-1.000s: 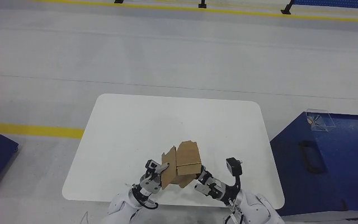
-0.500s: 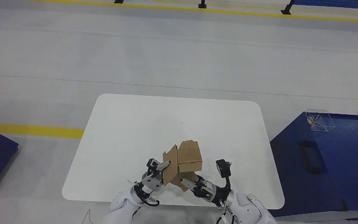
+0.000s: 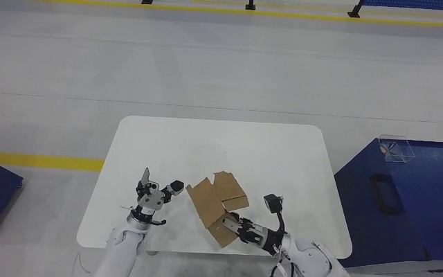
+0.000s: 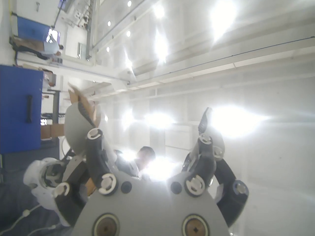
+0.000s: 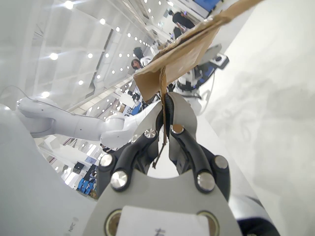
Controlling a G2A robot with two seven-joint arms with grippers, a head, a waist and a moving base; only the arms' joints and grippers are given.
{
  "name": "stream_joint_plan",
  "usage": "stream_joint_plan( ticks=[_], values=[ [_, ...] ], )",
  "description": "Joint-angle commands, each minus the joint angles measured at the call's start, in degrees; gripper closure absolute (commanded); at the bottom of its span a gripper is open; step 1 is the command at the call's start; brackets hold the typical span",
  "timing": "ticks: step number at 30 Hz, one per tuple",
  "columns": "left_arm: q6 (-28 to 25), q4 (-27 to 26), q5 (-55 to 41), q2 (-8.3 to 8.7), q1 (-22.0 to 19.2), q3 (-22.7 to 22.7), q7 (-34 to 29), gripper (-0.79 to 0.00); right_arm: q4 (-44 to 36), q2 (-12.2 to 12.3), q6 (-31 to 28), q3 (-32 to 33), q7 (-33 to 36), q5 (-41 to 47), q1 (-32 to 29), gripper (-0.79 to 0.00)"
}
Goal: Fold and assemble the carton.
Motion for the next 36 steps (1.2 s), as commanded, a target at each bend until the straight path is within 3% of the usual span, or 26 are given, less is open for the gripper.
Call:
stream_joint_plan(
  ticks=[1,4,8,11,17,26,33,36],
  values=[
    [0.9,-1.5,0.5,0.62,0.3,-2.6,-0.3,-0.785,-2.8,0.7,4.1,1.7,4.4,-1.8,-0.9,0.0],
    [2.2,-5.3,0.9,1.18,1.8,-4.7,-1.3,-0.785,-6.8,1.5,8.4,3.7,8.6,-3.3,-2.8,0.0],
    [9.2,-11.8,2.5,1.62,4.2,-4.8,-2.9,-0.785,-12.3,2.5,12.8,5.6,14.6,-5.9,-5.4,0.0],
    [14.4,-16.0,3.5,1.87,5.7,-4.4,-3.5,-0.785,-15.6,3.0,14.6,6.4,18.0,-7.7,-7.0,0.0],
    [18.3,-20.6,9.6,2.11,7.1,-2.3,-3.8,-0.785,-19.8,3.8,15.3,6.9,21.2,-9.9,-9.5,0.0],
    [28.3,-20.1,19.3,2.75,6.7,2.3,-9.2,-0.785,-22.3,4.5,14.0,7.2,22.3,-9.3,-11.6,0.0],
    [32.2,-18.3,25.4,3.35,6.0,4.2,-10.3,-0.785,-23.2,5.0,13.8,7.5,22.7,-9.0,-12.0,0.0],
    [31.6,-17.9,27.9,3.67,5.7,4.5,-11.6,-0.785,-23.5,5.1,14.0,7.7,22.6,-8.5,-12.1,0.0]
  ],
)
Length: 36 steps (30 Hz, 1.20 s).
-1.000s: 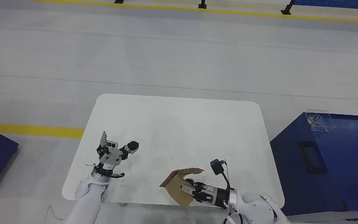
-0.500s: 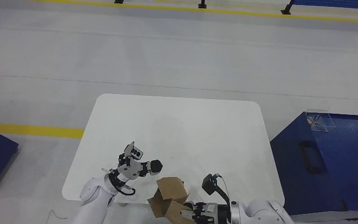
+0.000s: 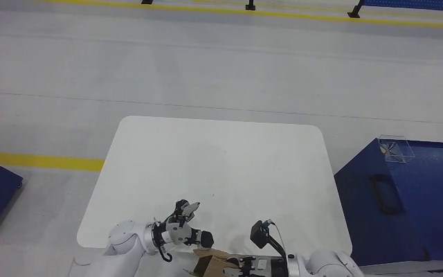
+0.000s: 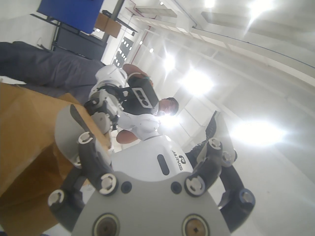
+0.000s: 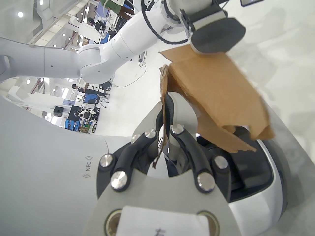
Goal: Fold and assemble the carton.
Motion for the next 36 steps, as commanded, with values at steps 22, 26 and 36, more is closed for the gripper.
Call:
stream_joint_plan(
  ticks=[22,26,36],
  values=[
    [-22.4,-20.2,23.0,4.3,10.0,-14.6,-0.2,-0.785,2.2,1.1,1.0,4.5,5.0,16.1,0.7,0.0],
    [-24.5,-22.4,31.9,5.34,11.2,-17.3,0.4,-0.785,3.0,1.5,1.5,5.2,8.1,18.8,1.0,0.0],
    [-23.1,-28.8,46.0,6.05,14.5,-13.6,6.2,-0.785,4.7,2.1,3.2,4.9,11.1,22.1,1.7,0.0]
  ],
)
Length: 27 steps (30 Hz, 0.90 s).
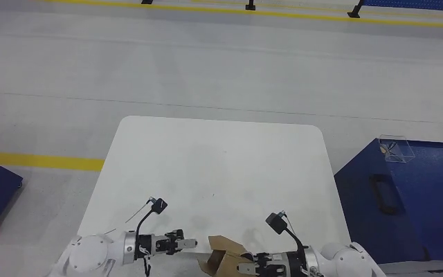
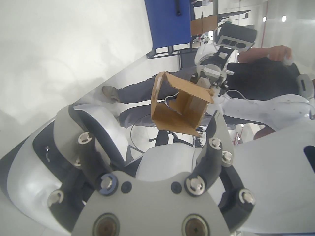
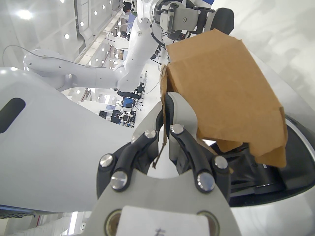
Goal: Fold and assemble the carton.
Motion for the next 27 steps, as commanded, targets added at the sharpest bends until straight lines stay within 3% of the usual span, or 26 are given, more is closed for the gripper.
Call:
stream_joint_plan(
  ticks=[1,26,27],
  values=[
    [0.5,-0.8,2.5,0.16,0.4,1.1,0.1,-0.785,0.1,0.1,0.2,-0.1,0.3,0.6,0.2,0.0],
    [6.4,-7.3,16.3,1.49,2.0,8.8,4.7,-0.785,-1.0,1.1,2.4,-2.5,2.6,0.2,1.5,0.0],
    [7.0,-7.4,17.2,1.54,2.0,9.3,4.6,-0.748,-1.1,1.1,2.5,-2.7,2.5,0.1,1.6,0.0]
  ],
)
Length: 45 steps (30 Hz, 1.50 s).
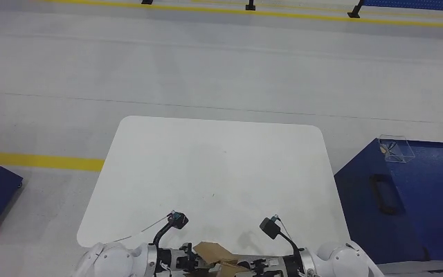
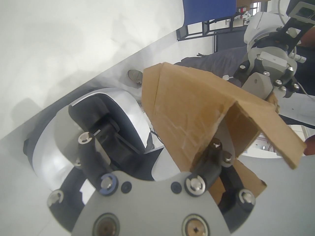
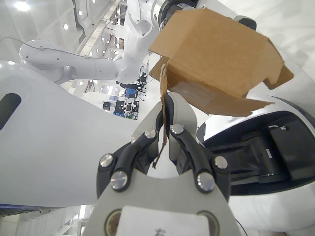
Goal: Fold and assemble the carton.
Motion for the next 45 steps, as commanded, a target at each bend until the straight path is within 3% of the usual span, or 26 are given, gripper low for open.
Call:
stream_joint_plan(
  ticks=[1,2,5,7,8,15,16,17,23,26,28,34,35,39,43,45],
  values=[
    [1.4,-0.3,2.2,0.08,0.0,1.2,0.0,-0.579,-0.2,0.1,0.0,-0.3,-0.2,-0.2,0.1,0.0],
    [1.9,-0.5,2.8,0.09,-0.1,1.7,0.3,-0.391,-0.3,0.1,0.1,-0.5,-0.2,-0.3,0.2,0.0],
    [2.6,-0.6,4.1,0.1,-0.5,3.1,0.9,-0.243,-0.6,0.2,0.1,-0.8,-0.2,-0.6,0.3,0.0],
    [3.4,-0.5,4.8,0.14,-0.9,4.1,0.3,-0.031,-0.5,0.3,0.2,-1.0,-0.1,-0.6,0.4,0.0],
    [3.6,-0.4,5.0,0.17,-1.2,4.7,-0.5,0.0,-0.4,0.3,0.2,-1.1,-0.1,-0.6,0.4,0.0],
    [4.3,0.9,0.6,0.27,-3.1,5.9,-2.7,0.0,0.3,0.6,0.3,-1.0,-0.9,-0.9,0.6,0.0],
    [4.5,1.4,-0.8,0.29,-3.2,5.7,-2.7,0.0,0.3,0.6,0.4,-0.8,-1.6,-1.6,0.6,-0.342],
    [4.8,1.7,-2.7,0.27,-3.4,5.6,-2.7,0.0,0.2,0.7,0.3,-0.6,-2.4,-2.3,0.5,-0.785],
    [7.2,4.9,-14.0,0.03,-4.5,4.5,-0.7,0.0,-0.8,0.9,-1.9,3.3,-12.0,-9.0,-1.2,-0.785],
    [9.8,8.5,-24.7,-0.64,-5.7,4.3,2.9,0.0,-1.9,1.0,-4.1,7.5,-18.4,-10.9,-3.2,-0.785],
    [8.4,10.9,-32.7,-1.33,-6.7,4.1,6.8,0.0,-3.8,0.9,-7.7,9.6,-23.8,-9.0,-5.6,-0.785],
    [7.7,11.1,-33.2,-1.39,-6.9,4.2,7.1,0.0,-3.8,0.9,-7.7,9.6,-23.8,-9.0,-5.6,-0.785],
    [9.9,11.2,-36.2,-1.54,-6.5,4.8,6.5,0.0,-3.8,0.9,-7.7,9.6,-23.8,-9.0,-5.6,-0.785],
    [17.0,12.1,-41.6,-2.05,-7.6,6.4,9.4,0.0,-4.5,0.5,-3.3,11.0,-34.5,-17.4,-5.6,-0.785],
    [26.7,15.0,-59.1,-3.25,-9.6,8.0,9.1,0.0,-5.0,0.1,0.8,11.2,-41.0,-22.1,-6.4,-0.785],
    [27.0,16.1,-60.8,-3.55,-10.9,8.8,9.8,0.0,-4.9,0.0,2.0,11.4,-42.2,-23.9,-6.5,-0.785]
  ],
)
